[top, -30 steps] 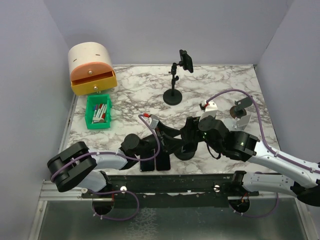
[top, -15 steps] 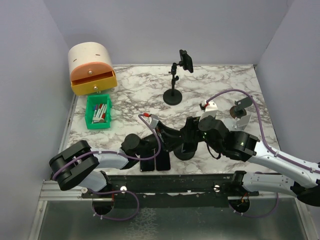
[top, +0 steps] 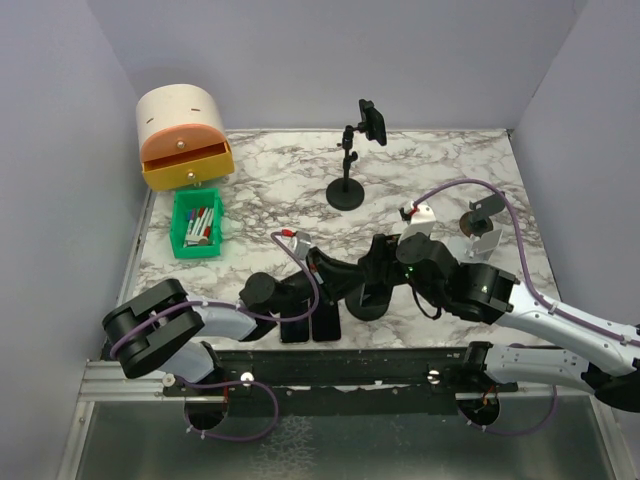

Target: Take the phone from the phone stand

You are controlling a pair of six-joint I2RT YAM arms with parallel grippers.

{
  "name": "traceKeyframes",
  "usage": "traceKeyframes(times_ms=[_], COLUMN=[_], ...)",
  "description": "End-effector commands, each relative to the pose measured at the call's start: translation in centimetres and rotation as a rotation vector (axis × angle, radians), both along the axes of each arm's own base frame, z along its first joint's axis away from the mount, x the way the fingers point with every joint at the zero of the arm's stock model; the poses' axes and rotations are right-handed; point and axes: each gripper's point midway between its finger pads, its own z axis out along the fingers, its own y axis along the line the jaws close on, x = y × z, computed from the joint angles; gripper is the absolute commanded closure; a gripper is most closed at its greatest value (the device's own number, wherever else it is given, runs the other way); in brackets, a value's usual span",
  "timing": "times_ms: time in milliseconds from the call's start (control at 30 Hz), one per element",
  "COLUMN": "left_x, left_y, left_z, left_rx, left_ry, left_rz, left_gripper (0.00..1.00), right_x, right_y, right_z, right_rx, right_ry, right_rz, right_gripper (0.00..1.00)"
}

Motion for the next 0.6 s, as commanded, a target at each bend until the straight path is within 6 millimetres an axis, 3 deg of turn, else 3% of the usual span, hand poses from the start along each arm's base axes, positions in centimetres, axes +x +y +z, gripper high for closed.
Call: traceKeyframes(times_ms=[0,300,567], left_x=[0.3,0.4,0.3], left_y=[1.6,2.0,2.0], left_z=[0.5,0.4,1.8], left_rx=[-0.091,-0.171,-0.213], left_ry=[0.029,0.092,0.103], left_rz=[0.026,-0.011,-0.031], left_gripper=[1.00,1.00,1.00], right_x=[0.1,-0.3,-0.8], right_y=[0.0,-0.3,0.0], right_z=[1.2,0.9,0.7], right_rx=[0.092,0.163,0.198], right_ry=[-0.020,-0.021,-0.024], right_rz=[-0.036,-0.047,-0.007], right_gripper=[1.00,1.00,1.00])
